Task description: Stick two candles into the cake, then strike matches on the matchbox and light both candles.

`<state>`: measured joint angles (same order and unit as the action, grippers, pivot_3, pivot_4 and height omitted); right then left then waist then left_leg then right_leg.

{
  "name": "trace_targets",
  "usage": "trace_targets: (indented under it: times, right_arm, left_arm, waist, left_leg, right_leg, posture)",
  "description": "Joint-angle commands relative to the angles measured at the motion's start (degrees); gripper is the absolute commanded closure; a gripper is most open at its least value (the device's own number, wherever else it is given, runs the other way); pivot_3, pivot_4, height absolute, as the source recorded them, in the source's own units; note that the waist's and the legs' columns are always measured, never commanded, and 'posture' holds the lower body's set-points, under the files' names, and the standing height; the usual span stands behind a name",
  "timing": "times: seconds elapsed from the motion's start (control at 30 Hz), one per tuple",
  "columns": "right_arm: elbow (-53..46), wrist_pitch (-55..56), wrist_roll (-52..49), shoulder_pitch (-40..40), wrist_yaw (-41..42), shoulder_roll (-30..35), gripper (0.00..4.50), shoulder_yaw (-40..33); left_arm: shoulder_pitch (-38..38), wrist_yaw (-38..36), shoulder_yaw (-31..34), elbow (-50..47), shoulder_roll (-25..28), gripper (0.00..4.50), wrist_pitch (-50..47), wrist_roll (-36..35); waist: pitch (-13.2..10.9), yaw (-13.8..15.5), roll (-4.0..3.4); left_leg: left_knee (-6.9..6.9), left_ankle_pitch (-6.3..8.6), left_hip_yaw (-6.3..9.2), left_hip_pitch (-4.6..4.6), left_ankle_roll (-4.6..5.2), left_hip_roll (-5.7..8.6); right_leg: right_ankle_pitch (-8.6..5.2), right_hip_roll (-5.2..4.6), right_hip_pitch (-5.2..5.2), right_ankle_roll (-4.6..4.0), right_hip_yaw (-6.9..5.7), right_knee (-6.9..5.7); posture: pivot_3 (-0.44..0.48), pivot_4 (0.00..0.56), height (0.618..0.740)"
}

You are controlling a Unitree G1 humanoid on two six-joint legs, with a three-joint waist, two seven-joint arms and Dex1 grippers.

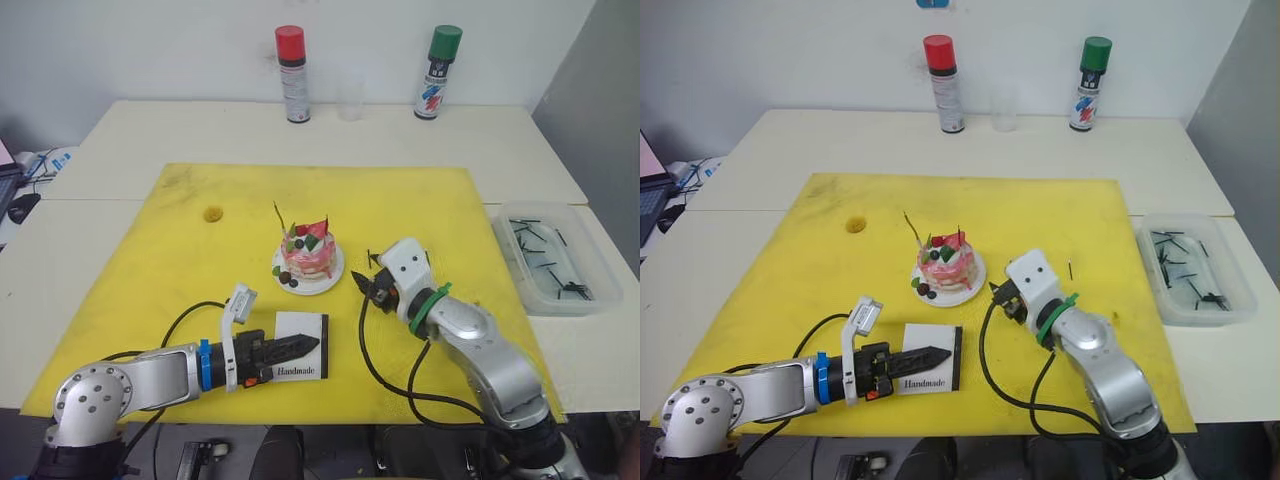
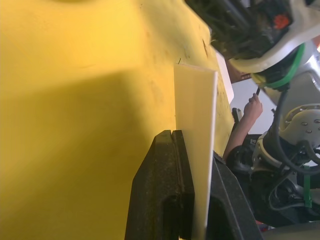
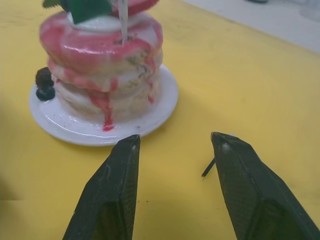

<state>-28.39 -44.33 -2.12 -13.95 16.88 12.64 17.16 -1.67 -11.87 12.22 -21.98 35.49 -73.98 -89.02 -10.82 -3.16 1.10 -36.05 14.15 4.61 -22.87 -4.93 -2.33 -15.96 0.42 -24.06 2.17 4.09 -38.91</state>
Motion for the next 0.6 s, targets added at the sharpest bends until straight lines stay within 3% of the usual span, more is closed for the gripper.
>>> trace_targets:
  times: [0.03, 0.27, 0.37, 0.53, 0.6]
  right_arm:
    - [1.22, 0.84, 0.37, 0.69, -2.39, -1.76, 2.18, -1.52]
    - [7.12, 0.20, 0.09, 0.40, -5.93, -7.21, 2.18, -4.28]
    - [8.21, -2.04, -0.23, -0.01, -7.71, -9.92, 2.78, -5.62]
    - [7.89, -4.96, -1.51, -0.58, -9.22, -12.93, 4.48, -7.80]
    - [6.78, -6.37, -2.59, -1.37, -9.03, -13.33, 4.48, -8.34]
  left_arm:
    - [0.33, -0.22, -0.81, -1.78, 1.25, 4.50, 1.84, -1.53]
    - [0.82, -0.60, -2.40, -1.79, 1.88, 4.50, 3.78, -0.90]
    - [1.09, -0.51, -3.02, -1.98, 1.84, 4.50, 4.63, -1.06]
    - [1.57, -0.46, -3.74, -2.27, 1.94, 4.50, 5.62, -1.04]
    - [1.77, -0.49, -3.93, -2.36, 1.97, 4.50, 5.94, -1.02]
  waist:
    - [0.00, 0.00, 0.00]
    - [0.01, -0.03, 0.01]
    - [0.02, -0.02, 0.02]
    - [0.03, 0.00, 0.05]
    - [0.03, -0.01, 0.05]
  left_leg:
    - [0.00, 0.00, 0.00, 0.00, 0.00, 0.00]
    - [0.01, 0.00, 0.00, 0.00, 0.00, -0.05]
    - [0.00, 0.00, 0.00, 0.02, 0.01, -0.06]
    - [-0.02, -0.01, 0.00, 0.07, 0.02, -0.12]
    - [-0.02, -0.01, 0.00, 0.07, 0.02, -0.14]
  right_leg:
    - [0.00, 0.01, 0.00, 0.00, 0.00, 0.00]
    - [0.00, 0.05, 0.00, -0.03, 0.00, -0.03]
    - [0.00, 0.06, 0.01, -0.02, 0.00, -0.04]
    - [0.06, 0.13, 0.03, -0.05, -0.02, -0.06]
    - [0.06, 0.15, 0.03, -0.06, -0.01, -0.06]
  posture:
    - [0.000, 0.150, 0.740]
    - [0.000, 0.150, 0.740]
    - [0.000, 0.150, 0.740]
    - [0.000, 0.150, 0.740]
    - [0.000, 0.150, 0.740]
